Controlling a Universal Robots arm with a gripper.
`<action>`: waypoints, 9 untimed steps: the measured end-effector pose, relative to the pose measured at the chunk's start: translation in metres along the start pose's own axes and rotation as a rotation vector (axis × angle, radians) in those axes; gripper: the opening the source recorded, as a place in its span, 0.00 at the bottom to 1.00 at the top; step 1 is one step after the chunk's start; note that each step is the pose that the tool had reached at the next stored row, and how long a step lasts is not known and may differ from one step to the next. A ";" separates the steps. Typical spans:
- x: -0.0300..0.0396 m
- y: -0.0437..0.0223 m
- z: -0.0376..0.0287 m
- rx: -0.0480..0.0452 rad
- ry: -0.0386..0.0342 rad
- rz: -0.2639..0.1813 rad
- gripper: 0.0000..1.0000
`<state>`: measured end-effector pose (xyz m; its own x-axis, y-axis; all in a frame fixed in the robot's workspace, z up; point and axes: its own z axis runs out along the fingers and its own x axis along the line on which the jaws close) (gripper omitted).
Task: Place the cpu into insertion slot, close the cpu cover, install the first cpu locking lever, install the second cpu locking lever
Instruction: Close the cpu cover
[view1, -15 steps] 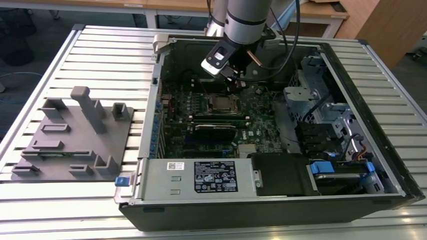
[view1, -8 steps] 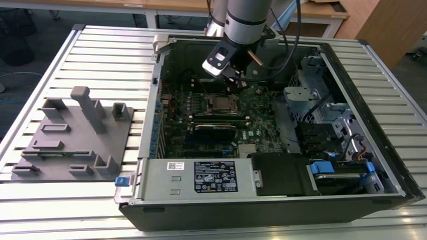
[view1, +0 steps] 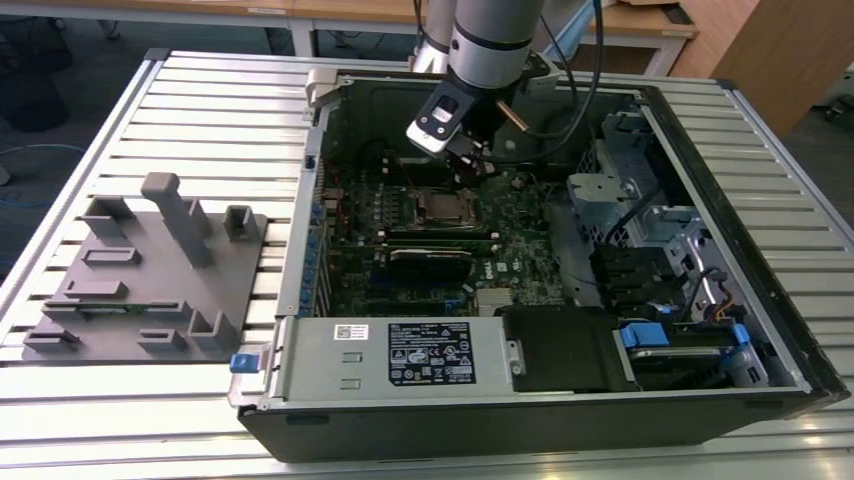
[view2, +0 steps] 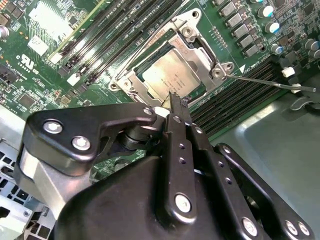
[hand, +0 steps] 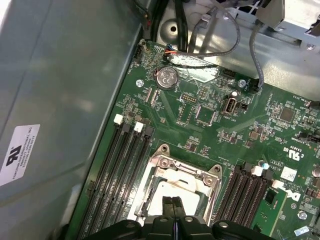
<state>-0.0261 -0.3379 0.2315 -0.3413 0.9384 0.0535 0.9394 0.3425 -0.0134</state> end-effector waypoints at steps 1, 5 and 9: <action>0.0000 0.0000 0.0001 -0.0003 0.0011 -0.001 0.10; 0.0000 0.0000 0.0001 0.0000 0.0030 -0.023 0.10; 0.0000 0.0000 0.0001 0.0025 0.0026 -0.068 0.10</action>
<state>-0.0261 -0.3380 0.2315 -0.4041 0.9129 0.0569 0.9141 0.4054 -0.0122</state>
